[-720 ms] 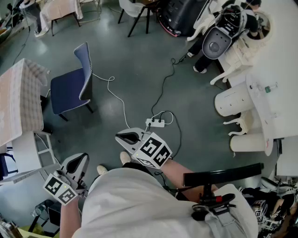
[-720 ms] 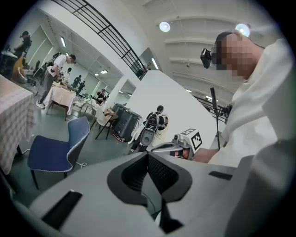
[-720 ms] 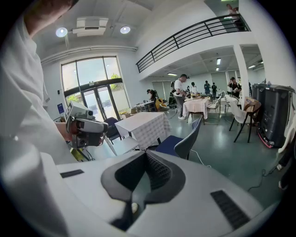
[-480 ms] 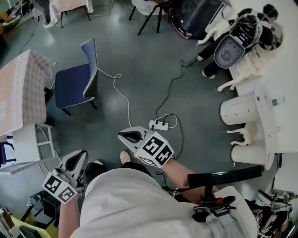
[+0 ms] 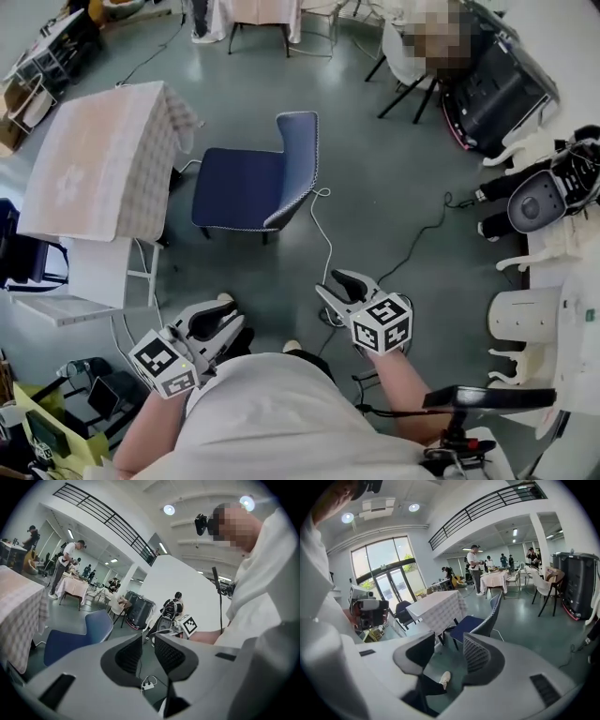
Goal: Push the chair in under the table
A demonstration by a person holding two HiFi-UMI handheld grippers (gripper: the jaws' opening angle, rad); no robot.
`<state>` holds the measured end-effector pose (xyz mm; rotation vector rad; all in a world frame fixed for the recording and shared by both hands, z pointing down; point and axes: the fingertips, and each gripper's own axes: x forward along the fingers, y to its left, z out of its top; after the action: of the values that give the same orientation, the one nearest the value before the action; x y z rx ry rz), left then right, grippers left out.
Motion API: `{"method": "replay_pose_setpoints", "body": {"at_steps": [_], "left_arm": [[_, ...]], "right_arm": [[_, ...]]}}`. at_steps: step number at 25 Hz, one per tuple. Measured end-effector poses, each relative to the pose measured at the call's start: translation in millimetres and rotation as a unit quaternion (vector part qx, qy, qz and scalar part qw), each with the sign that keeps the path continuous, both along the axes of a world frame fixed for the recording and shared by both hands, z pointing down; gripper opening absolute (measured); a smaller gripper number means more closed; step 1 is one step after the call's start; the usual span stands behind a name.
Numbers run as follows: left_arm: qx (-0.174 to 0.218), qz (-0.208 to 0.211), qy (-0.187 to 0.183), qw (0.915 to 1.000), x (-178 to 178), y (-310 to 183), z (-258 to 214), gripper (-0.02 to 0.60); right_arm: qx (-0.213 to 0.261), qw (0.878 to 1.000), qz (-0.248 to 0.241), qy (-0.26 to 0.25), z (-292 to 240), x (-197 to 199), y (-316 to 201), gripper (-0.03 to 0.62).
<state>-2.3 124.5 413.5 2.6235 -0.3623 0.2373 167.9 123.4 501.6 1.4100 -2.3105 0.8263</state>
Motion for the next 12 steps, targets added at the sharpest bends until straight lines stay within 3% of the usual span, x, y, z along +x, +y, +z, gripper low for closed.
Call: {"method": "replay_pose_setpoints", "body": {"at_steps": [7,12], "left_arm": [[-0.004,0.039,0.008,0.9992,-57,-94,-13,0.095],[0.002,0.019,-0.003,0.9998,-87,-149,-11,0.092]], "right_arm": [[-0.036,0.996,0.081,0.02,27,5,-114,0.198],[-0.056,0.992,0.112,0.029,47,27,-193,0.256]]}}
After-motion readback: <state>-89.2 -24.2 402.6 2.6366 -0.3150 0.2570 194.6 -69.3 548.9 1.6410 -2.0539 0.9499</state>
